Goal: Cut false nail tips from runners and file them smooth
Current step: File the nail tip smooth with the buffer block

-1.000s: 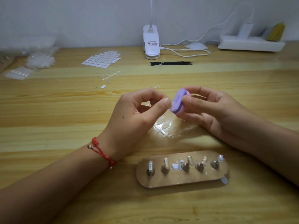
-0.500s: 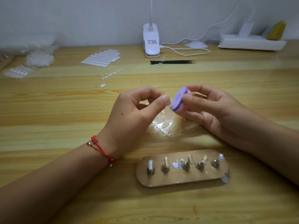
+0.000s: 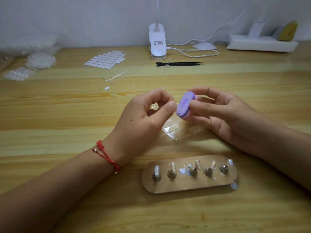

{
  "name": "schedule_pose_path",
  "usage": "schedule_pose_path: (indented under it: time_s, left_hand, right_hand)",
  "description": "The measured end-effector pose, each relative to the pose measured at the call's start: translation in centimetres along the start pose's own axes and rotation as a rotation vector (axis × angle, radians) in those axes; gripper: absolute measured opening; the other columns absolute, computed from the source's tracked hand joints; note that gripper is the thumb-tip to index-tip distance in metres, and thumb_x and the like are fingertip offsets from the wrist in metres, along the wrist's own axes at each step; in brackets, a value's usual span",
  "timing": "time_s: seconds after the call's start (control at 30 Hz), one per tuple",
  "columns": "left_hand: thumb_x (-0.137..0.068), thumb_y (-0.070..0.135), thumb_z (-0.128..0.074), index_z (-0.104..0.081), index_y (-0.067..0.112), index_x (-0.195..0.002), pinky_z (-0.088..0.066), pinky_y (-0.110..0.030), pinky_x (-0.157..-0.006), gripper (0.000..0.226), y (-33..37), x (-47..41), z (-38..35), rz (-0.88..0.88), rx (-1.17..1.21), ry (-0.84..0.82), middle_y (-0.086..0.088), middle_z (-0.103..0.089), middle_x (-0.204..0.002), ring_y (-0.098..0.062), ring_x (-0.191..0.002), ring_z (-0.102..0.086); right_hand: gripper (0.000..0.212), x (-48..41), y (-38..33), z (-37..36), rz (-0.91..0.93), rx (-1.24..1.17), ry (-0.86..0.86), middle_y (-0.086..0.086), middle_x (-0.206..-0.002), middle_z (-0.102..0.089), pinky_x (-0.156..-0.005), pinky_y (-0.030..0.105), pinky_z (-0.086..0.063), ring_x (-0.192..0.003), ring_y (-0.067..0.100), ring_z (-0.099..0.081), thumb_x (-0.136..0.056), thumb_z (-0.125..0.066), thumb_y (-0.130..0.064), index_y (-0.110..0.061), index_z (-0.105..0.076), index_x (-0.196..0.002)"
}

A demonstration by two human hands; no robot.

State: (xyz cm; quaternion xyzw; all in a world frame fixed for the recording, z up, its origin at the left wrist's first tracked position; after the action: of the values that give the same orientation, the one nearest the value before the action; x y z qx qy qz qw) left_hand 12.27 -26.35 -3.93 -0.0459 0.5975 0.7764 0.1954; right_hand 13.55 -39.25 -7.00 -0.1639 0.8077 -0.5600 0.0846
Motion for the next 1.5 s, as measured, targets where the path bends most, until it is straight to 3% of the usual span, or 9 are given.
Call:
schedule_pose_path:
  time_s: [0.43, 0.53, 0.67, 0.8, 0.93, 1.07, 1.2, 1.33, 1.5]
  left_hand:
    - [-0.088, 0.020, -0.050, -0.050, 0.021, -0.072, -0.024, -0.008, -0.045, 0.017, 0.4, 0.1, 0.0, -0.084, -0.166, 0.023, 0.016, -0.041, -0.053, -0.003, -0.041, -0.034]
    - [-0.087, 0.021, -0.050, -0.050, 0.020, -0.071, -0.026, -0.009, -0.046, 0.016, 0.2, 0.1, 0.0, -0.067, -0.149, 0.021, 0.016, -0.042, -0.054, -0.003, -0.042, -0.035]
    - [-0.088, 0.020, -0.049, -0.049, 0.019, -0.071, -0.024, -0.009, -0.044, 0.017, 0.3, 0.1, 0.1, -0.071, -0.122, 0.020, 0.017, -0.042, -0.048, -0.002, -0.040, -0.032]
    - [-0.086, 0.021, -0.049, -0.050, 0.017, -0.071, -0.025, -0.009, -0.044, 0.016, 0.2, 0.1, -0.2, -0.058, -0.111, -0.009, 0.015, -0.042, -0.049, -0.002, -0.040, -0.033]
    - [-0.087, 0.020, -0.048, -0.049, 0.017, -0.070, -0.024, -0.009, -0.044, 0.017, 0.3, 0.1, -0.1, -0.068, -0.106, -0.002, 0.016, -0.042, -0.047, -0.002, -0.040, -0.032]
    - [-0.086, 0.021, -0.049, -0.051, 0.012, -0.071, -0.026, -0.009, -0.046, 0.018, 0.2, 0.1, -0.3, -0.068, -0.126, -0.014, 0.015, -0.042, -0.051, -0.002, -0.043, -0.035]
    - [-0.088, 0.023, -0.046, -0.048, 0.017, -0.072, -0.026, -0.013, -0.049, 0.017, 0.1, 0.0, -0.2, -0.074, -0.160, -0.012, 0.014, -0.039, -0.050, -0.003, -0.046, -0.035]
    - [-0.088, 0.024, -0.046, -0.047, 0.017, -0.073, -0.026, -0.016, -0.050, 0.017, 0.3, 0.1, -0.4, -0.086, -0.194, -0.019, 0.013, -0.039, -0.051, -0.003, -0.048, -0.034]
    - [-0.089, 0.023, -0.046, -0.047, 0.016, -0.073, -0.028, -0.017, -0.051, 0.017, 0.5, 0.0, -0.3, -0.101, -0.209, -0.007, 0.011, -0.036, -0.053, -0.004, -0.050, -0.034]
  right_hand:
    - [0.024, 0.2, -0.1, -0.5, 0.024, 0.071, -0.011, 0.007, -0.081, -0.072, -0.070, 0.021, -0.056, -0.076, 0.018, -0.072, -0.064, -0.072, -0.010, -0.012, -0.070, -0.088]
    - [0.025, 0.0, -0.1, 0.3, 0.025, -0.020, 0.044, 0.006, -0.081, -0.071, -0.071, 0.023, -0.057, -0.076, 0.017, -0.072, -0.068, -0.069, -0.007, -0.009, -0.066, -0.093]
    - [0.021, 0.2, 0.0, -0.7, 0.012, 0.078, -0.041, 0.006, -0.081, -0.073, -0.070, 0.020, -0.056, -0.075, 0.017, -0.073, -0.065, -0.072, -0.010, -0.016, -0.075, -0.085]
    - [0.028, 0.0, -0.1, 0.2, 0.019, -0.015, 0.032, 0.005, -0.080, -0.072, -0.071, 0.022, -0.057, -0.074, 0.015, -0.072, -0.068, -0.068, -0.008, -0.008, -0.066, -0.095]
    - [0.021, 0.2, 0.1, -0.9, 0.009, 0.095, -0.052, 0.004, -0.080, -0.073, -0.069, 0.020, -0.056, -0.073, 0.015, -0.072, -0.067, -0.069, -0.009, -0.015, -0.075, -0.087]
    - [0.027, 0.0, -0.1, 0.2, 0.016, -0.024, 0.039, 0.006, -0.080, -0.073, -0.069, 0.021, -0.057, -0.073, 0.014, -0.072, -0.068, -0.067, -0.008, -0.008, -0.068, -0.095]
    - [0.023, 0.2, 0.1, -0.9, 0.010, 0.089, -0.036, 0.008, -0.082, -0.075, -0.069, 0.020, -0.056, -0.077, 0.016, -0.073, -0.067, -0.069, -0.010, -0.013, -0.076, -0.089]
    - [0.030, 0.0, -0.2, 0.5, 0.030, -0.033, 0.079, 0.005, -0.081, -0.074, -0.070, 0.020, -0.056, -0.075, 0.013, -0.072, -0.069, -0.067, -0.009, -0.007, -0.067, -0.098]
    - [0.027, 0.1, -0.1, -0.2, 0.028, 0.015, 0.028, 0.006, -0.080, -0.074, -0.068, 0.019, -0.056, -0.075, 0.014, -0.073, -0.067, -0.068, -0.008, -0.010, -0.073, -0.093]
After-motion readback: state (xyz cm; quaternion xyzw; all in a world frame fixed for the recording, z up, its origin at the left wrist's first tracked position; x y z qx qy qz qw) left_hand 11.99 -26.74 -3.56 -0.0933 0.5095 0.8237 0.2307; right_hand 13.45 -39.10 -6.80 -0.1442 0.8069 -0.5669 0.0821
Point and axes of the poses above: each hand's wrist, its own x-axis away from the middle knuckle, its own z-axis out of the back of the hand, y = z × x, the point moved 9 cm from there along -x, towards the middle knuckle
